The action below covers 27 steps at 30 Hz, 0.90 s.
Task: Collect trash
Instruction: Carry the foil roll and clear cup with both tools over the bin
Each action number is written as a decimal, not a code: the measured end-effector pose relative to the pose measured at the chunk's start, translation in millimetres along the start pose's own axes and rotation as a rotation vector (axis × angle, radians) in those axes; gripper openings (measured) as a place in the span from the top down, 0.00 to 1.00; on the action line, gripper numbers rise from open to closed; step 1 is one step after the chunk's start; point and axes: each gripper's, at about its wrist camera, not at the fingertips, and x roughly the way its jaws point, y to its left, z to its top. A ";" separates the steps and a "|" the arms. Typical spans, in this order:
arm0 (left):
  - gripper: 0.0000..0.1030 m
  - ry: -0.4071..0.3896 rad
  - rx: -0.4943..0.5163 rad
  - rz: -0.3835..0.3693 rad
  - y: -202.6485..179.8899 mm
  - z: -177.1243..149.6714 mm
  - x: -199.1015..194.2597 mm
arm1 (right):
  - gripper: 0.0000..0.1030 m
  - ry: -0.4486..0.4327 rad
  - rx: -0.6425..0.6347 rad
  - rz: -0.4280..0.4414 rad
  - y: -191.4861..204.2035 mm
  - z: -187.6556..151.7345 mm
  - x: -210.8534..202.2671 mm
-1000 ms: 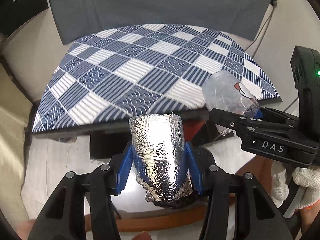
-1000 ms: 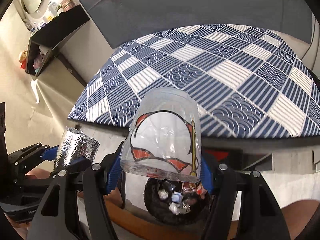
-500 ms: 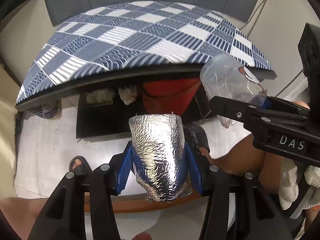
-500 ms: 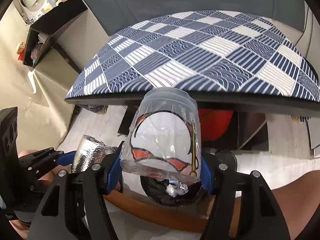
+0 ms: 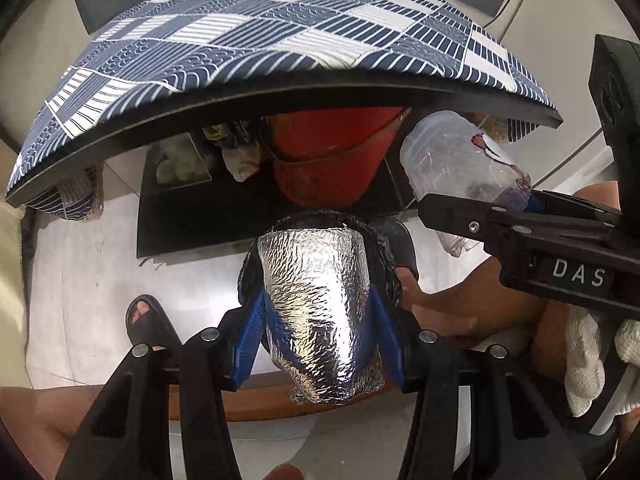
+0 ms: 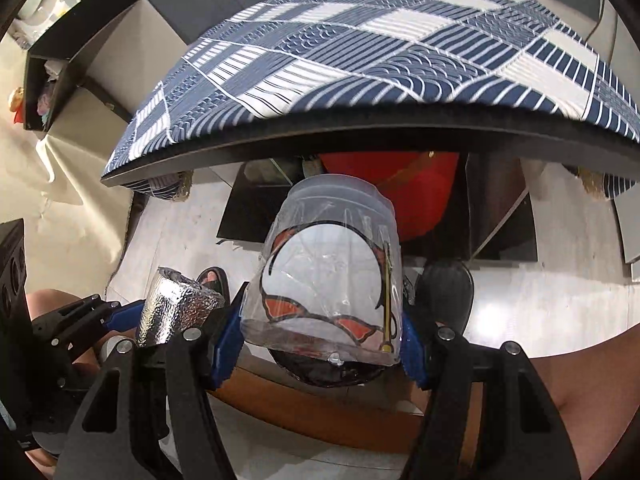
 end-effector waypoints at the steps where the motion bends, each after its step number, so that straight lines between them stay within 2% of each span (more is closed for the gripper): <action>1: 0.52 0.004 -0.001 0.000 0.5 0.2 2.0 | 0.37 0.010 0.005 0.001 -1.3 0.5 2.5; 27: 0.52 0.075 -0.040 -0.025 18.6 8.1 46.7 | 0.37 0.153 0.044 -0.058 -12.8 7.7 50.9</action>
